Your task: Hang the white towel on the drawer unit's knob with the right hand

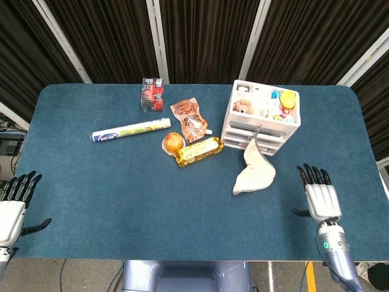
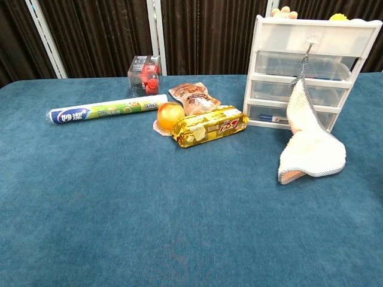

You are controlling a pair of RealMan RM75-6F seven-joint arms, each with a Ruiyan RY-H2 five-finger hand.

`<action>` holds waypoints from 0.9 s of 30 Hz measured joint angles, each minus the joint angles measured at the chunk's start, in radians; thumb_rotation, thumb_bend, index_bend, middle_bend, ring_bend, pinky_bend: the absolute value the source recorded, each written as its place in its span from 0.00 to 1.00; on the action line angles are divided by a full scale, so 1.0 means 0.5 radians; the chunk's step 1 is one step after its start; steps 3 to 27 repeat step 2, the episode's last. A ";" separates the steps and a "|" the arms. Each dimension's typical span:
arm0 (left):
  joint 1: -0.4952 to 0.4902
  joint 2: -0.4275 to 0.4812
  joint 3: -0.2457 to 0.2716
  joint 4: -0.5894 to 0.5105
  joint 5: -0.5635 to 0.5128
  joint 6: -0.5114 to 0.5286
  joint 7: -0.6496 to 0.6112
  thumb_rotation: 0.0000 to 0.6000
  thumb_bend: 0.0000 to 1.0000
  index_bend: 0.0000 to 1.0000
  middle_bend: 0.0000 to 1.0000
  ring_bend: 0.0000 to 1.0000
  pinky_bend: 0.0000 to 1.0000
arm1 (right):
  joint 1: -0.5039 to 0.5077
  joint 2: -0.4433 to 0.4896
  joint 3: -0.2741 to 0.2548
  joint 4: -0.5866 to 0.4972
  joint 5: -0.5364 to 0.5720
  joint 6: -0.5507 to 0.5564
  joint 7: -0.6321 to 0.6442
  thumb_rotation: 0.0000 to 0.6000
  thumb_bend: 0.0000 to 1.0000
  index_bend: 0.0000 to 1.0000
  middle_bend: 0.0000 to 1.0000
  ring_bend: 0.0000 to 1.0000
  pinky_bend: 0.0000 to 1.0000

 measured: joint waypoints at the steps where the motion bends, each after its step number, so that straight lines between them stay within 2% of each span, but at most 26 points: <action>1: 0.000 0.000 0.000 0.001 -0.002 -0.002 0.006 1.00 0.00 0.00 0.00 0.00 0.00 | -0.019 0.019 -0.022 0.000 -0.058 0.021 0.027 1.00 0.00 0.00 0.00 0.00 0.05; 2: -0.001 -0.001 0.000 0.003 -0.003 -0.003 0.013 1.00 0.00 0.00 0.00 0.00 0.00 | -0.040 0.036 -0.043 0.004 -0.122 0.047 0.057 1.00 0.00 0.00 0.00 0.00 0.05; 27: -0.001 -0.001 0.000 0.003 -0.003 -0.003 0.013 1.00 0.00 0.00 0.00 0.00 0.00 | -0.040 0.036 -0.043 0.004 -0.122 0.047 0.057 1.00 0.00 0.00 0.00 0.00 0.05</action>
